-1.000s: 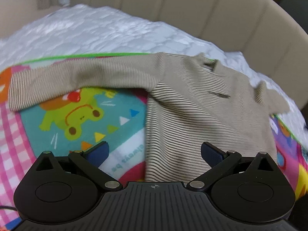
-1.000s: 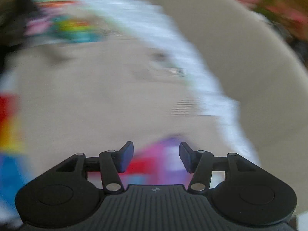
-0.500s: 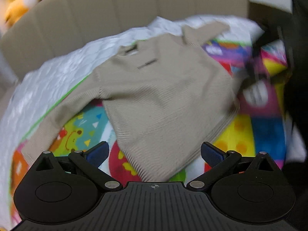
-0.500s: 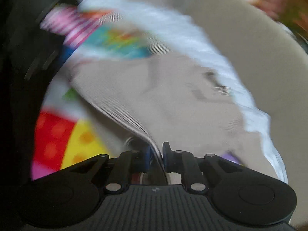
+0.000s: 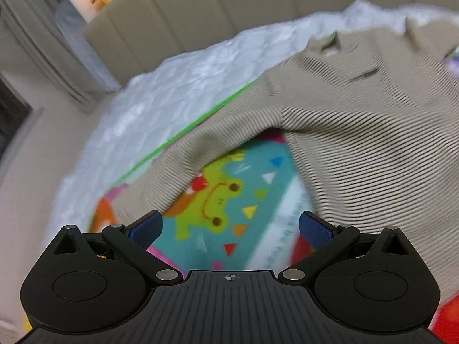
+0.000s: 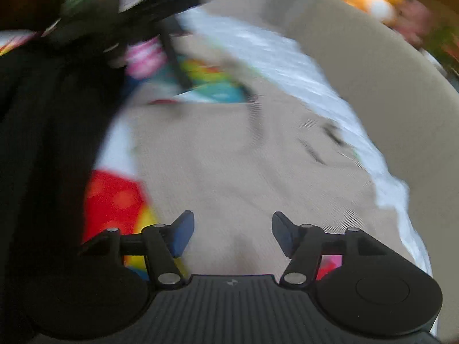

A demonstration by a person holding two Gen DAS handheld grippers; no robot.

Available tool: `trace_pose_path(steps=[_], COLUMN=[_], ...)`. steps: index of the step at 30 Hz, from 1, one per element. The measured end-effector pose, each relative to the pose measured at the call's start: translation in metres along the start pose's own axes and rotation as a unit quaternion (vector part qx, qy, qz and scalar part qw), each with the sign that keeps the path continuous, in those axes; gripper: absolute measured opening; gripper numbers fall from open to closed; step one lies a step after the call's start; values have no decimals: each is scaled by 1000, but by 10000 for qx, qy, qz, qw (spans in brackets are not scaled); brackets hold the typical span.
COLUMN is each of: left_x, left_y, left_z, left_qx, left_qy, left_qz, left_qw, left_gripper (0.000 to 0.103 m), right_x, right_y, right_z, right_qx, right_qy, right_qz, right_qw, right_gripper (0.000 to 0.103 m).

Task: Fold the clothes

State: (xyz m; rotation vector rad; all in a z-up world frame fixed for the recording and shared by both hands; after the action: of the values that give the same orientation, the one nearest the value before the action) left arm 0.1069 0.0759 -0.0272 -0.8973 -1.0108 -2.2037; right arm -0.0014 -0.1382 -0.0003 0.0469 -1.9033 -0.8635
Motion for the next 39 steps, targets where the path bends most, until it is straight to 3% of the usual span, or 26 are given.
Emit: trace_pose_path(steps=[1,3,6,7,9,13,15,17,20,21,23,24,29,31,35,39], left_x=[7,18,32,36,46,64,59,42,12,10,6,9,25,24,21,45], left_y=[-1,-2,-1,-1,-1,0,-3,-2,-2,-2,-1,0,14,18,9,-3], left_z=[-1,-8,-27,-34,-47,-74,-85,-88,-70,-62,-46,-41,-10,-6,-9,-7], left_qx=[-14,-170,-605,-749,-1037,-1609,-1875,-1944,-1522,-1344,-984,-841,-256,-276,-1051,-1324], left_qy=[-246,-598,-906,-1009,-1212,-1614,-1334,-741,-55,16,150,173,546,616,822,458], left_qz=[-77,-212,-383,-440,-554,-778,-678,-452,-155,-157,-166,-215,-588,-605,-507,-707], left_qw=[9997,9978,9933,9911,9856,9706,9708,9771,9882,9908,9949,9961,9964,9959,9898,9876], left_gripper=[103,103,103,103,103,103,103,103,103,103,103,103,103,103,103,103], right_x=[-6,-20,-22,-22,-24,-26,-26,-28,-30,-31,-33,-34,-60,-64,-47,-7], right_y=[-5,-12,-3,0,6,19,23,21,13,10,4,2,-8,-13,-26,-20], right_z=[8,18,1,-4,-16,-38,-54,-61,-53,-49,-33,-25,3,8,-17,-49], right_qx=[342,833,400,256,-34,-612,-839,-944,-895,-854,-738,-679,-207,247,1139,709], right_qy=[-42,-77,-134,-153,-191,-265,-351,-402,-489,-524,-611,-655,-903,-1229,-2197,-2205], right_qz=[168,480,363,324,245,88,52,109,152,158,138,129,351,418,413,339], right_qw=[9993,9953,9984,9990,9995,9977,9958,9947,9947,9948,9953,9955,9951,9912,9680,9722], right_gripper=[71,72,69,44,18,5,5,5,7,9,25,38,49,52,51,63])
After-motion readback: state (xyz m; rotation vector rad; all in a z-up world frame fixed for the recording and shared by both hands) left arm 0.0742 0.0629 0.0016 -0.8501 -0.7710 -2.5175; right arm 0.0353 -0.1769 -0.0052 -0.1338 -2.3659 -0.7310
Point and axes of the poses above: each gripper's, at about its wrist camera, not at the fingertips, and x roughly against the way its jaws point, z to its left, y to its top, the point moved 2 cm from there along -x, roughly the way its jaws point, and after that the axes turned 13 degrees about -x, right-handed, at the moved point
